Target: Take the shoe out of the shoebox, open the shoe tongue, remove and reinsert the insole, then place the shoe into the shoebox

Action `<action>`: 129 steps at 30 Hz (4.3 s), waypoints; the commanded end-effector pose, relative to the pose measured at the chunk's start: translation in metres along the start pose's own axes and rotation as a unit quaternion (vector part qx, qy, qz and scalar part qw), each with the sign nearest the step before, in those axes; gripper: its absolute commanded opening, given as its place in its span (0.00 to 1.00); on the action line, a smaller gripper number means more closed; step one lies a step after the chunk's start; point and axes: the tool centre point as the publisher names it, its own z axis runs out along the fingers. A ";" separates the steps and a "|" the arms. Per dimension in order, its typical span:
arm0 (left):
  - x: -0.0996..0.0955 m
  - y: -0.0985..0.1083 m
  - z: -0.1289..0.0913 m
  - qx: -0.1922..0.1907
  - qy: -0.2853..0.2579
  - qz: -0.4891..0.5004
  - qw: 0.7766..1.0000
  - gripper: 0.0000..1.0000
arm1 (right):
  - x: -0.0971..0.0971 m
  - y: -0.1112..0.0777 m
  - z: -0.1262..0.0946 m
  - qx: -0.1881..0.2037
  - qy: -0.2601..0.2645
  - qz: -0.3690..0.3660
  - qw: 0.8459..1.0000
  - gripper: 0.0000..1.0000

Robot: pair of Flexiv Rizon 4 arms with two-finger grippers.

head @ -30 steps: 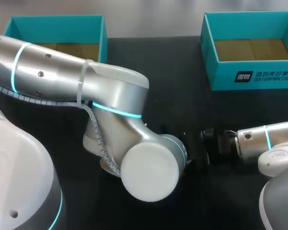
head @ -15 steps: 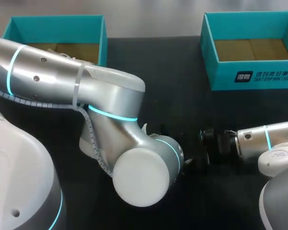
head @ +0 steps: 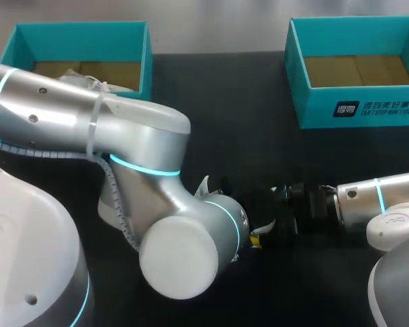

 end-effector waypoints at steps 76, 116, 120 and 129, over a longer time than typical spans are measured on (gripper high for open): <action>-0.083 -0.174 -0.156 0.185 0.363 -0.104 0.907 0.00 | 0.001 0.001 0.001 0.003 0.000 0.001 1.000 0.00; -0.200 -0.174 -0.241 0.353 0.431 -0.277 0.783 0.00 | 0.001 0.001 0.001 0.003 0.000 0.001 1.000 0.00; -0.200 -0.174 -0.241 0.353 0.431 -0.277 0.783 0.00 | 0.001 0.001 0.001 0.003 0.000 0.001 1.000 0.00; -0.217 -0.143 -0.287 0.374 0.407 -0.316 0.771 0.00 | 0.001 0.001 0.001 0.003 0.000 0.001 1.000 0.00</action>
